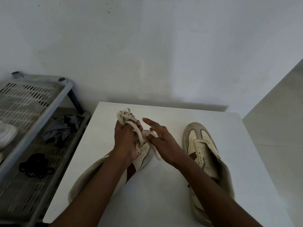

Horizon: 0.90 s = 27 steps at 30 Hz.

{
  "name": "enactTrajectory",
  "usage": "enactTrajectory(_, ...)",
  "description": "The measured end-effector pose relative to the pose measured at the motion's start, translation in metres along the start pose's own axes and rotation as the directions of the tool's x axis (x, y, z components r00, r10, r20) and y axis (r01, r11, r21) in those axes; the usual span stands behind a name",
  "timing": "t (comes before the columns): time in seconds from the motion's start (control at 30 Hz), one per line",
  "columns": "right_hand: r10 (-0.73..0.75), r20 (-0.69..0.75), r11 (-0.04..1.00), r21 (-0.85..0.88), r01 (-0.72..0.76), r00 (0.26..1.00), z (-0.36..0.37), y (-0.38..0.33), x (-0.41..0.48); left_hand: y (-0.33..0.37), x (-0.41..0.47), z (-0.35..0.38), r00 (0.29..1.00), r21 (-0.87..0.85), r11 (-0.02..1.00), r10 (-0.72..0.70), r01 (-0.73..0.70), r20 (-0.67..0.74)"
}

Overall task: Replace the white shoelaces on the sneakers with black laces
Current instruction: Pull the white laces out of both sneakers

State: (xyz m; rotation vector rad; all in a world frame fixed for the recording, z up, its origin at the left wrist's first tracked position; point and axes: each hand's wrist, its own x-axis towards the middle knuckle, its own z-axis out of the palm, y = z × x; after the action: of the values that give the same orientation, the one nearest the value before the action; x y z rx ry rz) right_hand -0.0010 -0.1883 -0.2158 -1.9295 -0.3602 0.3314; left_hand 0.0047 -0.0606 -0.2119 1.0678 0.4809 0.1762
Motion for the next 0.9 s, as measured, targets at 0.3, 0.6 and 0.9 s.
enactTrajectory(0.3,0.049,0.239,0.991,-0.136,-0.016,0.97,-0.019,0.025,0.004,0.016,0.019,-0.02,0.985,-0.385,0.913,-0.084,0.137,0.152)
enactTrajectory(0.6,0.043,-0.3,0.946,0.32,0.059,0.953,-0.003,-0.03,0.016,0.012,0.003,-0.011,0.984,0.122,0.99,-0.096,0.077,0.153)
enactTrajectory(0.9,-0.027,-0.31,0.942,-0.327,-0.08,0.95,0.048,-0.056,0.03,0.013,-0.002,-0.013,0.999,0.267,0.964,-0.014,0.002,0.042)
